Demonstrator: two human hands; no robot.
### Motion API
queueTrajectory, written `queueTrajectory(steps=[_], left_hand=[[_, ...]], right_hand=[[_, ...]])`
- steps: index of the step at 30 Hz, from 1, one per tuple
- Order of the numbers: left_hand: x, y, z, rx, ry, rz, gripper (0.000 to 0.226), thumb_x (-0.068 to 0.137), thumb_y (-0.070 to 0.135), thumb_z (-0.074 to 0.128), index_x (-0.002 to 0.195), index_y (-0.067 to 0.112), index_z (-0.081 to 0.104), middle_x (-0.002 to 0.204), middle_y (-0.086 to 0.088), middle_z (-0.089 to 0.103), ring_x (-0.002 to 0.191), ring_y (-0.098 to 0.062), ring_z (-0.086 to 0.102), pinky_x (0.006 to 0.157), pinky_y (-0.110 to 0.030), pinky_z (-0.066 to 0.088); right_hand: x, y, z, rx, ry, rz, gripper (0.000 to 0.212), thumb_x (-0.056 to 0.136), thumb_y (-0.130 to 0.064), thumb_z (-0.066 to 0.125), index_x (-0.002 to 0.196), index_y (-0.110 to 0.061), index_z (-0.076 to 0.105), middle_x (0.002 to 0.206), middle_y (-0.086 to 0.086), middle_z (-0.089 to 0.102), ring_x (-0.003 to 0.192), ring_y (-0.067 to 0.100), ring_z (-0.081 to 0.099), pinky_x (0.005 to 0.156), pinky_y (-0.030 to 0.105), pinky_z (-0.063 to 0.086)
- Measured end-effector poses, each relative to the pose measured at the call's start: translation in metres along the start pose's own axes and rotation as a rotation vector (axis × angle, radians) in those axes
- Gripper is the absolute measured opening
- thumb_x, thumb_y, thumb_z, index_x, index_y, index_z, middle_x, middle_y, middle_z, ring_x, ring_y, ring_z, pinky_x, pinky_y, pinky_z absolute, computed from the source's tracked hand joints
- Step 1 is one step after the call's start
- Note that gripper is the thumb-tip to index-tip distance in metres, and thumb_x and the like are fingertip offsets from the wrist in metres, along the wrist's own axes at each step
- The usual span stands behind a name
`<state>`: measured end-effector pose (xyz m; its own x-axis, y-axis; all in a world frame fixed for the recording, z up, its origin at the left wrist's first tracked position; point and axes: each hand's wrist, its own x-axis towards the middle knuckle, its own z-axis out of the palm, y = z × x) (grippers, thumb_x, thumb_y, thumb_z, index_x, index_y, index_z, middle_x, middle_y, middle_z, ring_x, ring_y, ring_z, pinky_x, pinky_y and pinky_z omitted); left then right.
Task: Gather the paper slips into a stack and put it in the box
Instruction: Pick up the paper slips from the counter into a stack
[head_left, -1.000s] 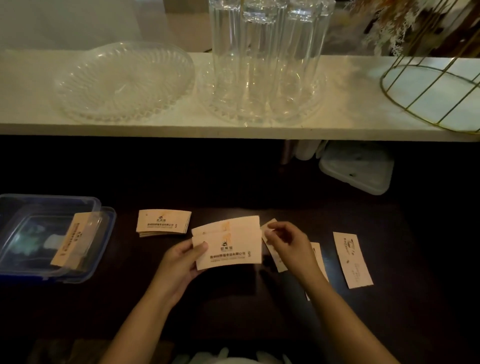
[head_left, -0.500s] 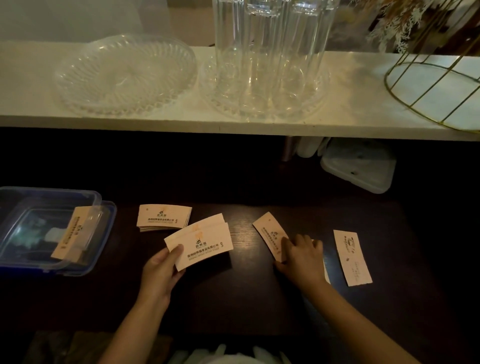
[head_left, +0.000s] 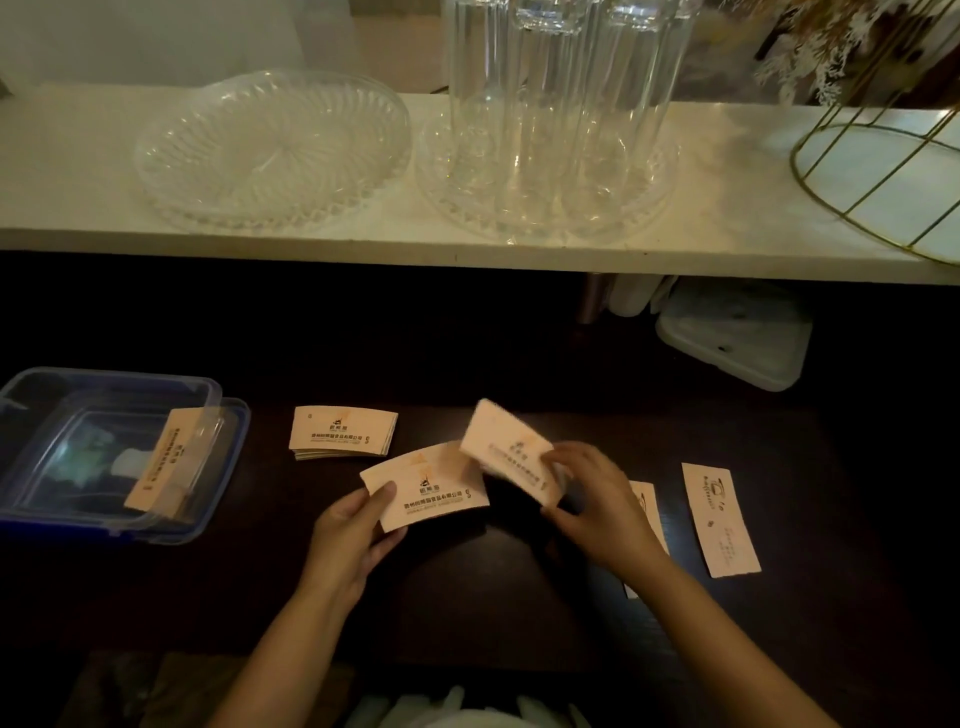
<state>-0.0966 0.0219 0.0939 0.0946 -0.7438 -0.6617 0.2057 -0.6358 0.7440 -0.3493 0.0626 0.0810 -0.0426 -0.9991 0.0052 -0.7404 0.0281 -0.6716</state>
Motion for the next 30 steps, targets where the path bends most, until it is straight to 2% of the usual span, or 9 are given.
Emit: queueTrajectory(steps=[4,11,13,15,18,23,25,27,30], left_hand=[[-0.002,0.005,0.01,0.003,-0.113,0.018,0.012,0.085,0.016,0.058,0.096,0.017,0.064,0.094,-0.008,0.07,0.091,-0.02,0.064,0.066,-0.03,0.05],[-0.007,0.007,0.025,0.111,-0.192,0.038,0.016,0.081,0.007,0.061,0.093,0.016,0.064,0.089,-0.006,0.073,0.081,-0.018,0.069,0.056,-0.029,0.056],[-0.007,0.008,0.024,0.093,-0.177,0.049,0.017,0.081,0.007,0.061,0.095,0.015,0.064,0.091,-0.006,0.072,0.084,-0.019,0.069,0.058,-0.031,0.056],[-0.008,0.008,0.025,0.088,-0.187,0.046,0.018,0.081,0.007,0.06,0.097,0.015,0.064,0.094,-0.007,0.071,0.088,-0.021,0.067,0.061,-0.033,0.056],[-0.01,0.006,0.028,0.107,-0.266,0.026,0.021,0.081,0.007,0.06,0.101,0.012,0.063,0.097,-0.01,0.071,0.091,-0.023,0.067,0.063,-0.033,0.057],[-0.013,-0.002,0.037,0.233,-0.31,0.063,0.027,0.083,0.008,0.059,0.109,0.012,0.06,0.103,-0.01,0.069,0.095,-0.022,0.066,0.068,-0.032,0.055],[-0.012,-0.006,0.039,0.231,-0.289,0.071,0.028,0.084,0.007,0.057,0.111,0.011,0.059,0.103,-0.01,0.069,0.094,-0.022,0.066,0.069,-0.032,0.055],[-0.009,-0.009,0.041,0.186,-0.259,0.048,0.028,0.084,0.007,0.056,0.112,0.01,0.058,0.103,-0.011,0.068,0.096,-0.023,0.064,0.071,-0.034,0.053],[-0.003,-0.011,0.041,0.154,-0.227,0.016,0.024,0.085,0.006,0.056,0.109,0.011,0.059,0.103,-0.012,0.067,0.096,-0.024,0.063,0.071,-0.034,0.051]], right_hand=[[-0.009,-0.01,-0.001,-0.124,-0.119,-0.235,0.053,0.078,-0.026,0.064,0.127,-0.032,0.045,0.139,-0.009,0.044,0.123,-0.003,0.027,0.104,0.029,0.024],[-0.009,-0.022,0.006,-0.145,-0.139,-0.315,0.057,0.083,-0.021,0.058,0.135,-0.029,0.037,0.149,-0.004,0.031,0.138,0.01,0.02,0.112,0.037,0.022],[-0.01,-0.027,0.007,0.148,-0.139,-0.128,0.073,0.08,-0.023,0.064,0.138,-0.04,0.024,0.151,-0.013,0.015,0.139,0.005,0.008,0.109,0.026,0.018],[-0.009,-0.031,0.006,0.556,-0.107,0.164,0.081,0.078,-0.022,0.07,0.139,-0.042,0.02,0.143,-0.02,0.021,0.133,0.003,0.022,0.099,0.013,0.031],[-0.007,-0.031,0.006,0.906,-0.098,0.409,0.045,0.082,-0.01,0.065,0.118,-0.032,0.049,0.115,-0.011,0.061,0.099,0.007,0.064,0.067,0.018,0.055],[-0.012,-0.022,0.004,0.973,-0.026,0.506,0.015,0.085,-0.009,0.061,0.096,-0.02,0.06,0.085,-0.008,0.075,0.085,0.011,0.07,0.058,0.016,0.054],[-0.019,-0.009,0.001,0.829,0.038,0.513,0.019,0.084,-0.02,0.064,0.102,-0.023,0.058,0.1,-0.008,0.069,0.095,0.014,0.066,0.069,0.021,0.055],[-0.03,0.016,-0.008,0.366,0.119,0.485,0.05,0.078,-0.029,0.07,0.122,-0.026,0.048,0.12,-0.013,0.051,0.113,0.012,0.049,0.09,0.029,0.046],[-0.057,0.057,-0.019,-0.249,-0.101,0.319,0.089,0.07,-0.042,0.072,0.142,-0.025,0.022,0.149,-0.002,0.028,0.135,0.021,0.023,0.107,0.04,0.03]])
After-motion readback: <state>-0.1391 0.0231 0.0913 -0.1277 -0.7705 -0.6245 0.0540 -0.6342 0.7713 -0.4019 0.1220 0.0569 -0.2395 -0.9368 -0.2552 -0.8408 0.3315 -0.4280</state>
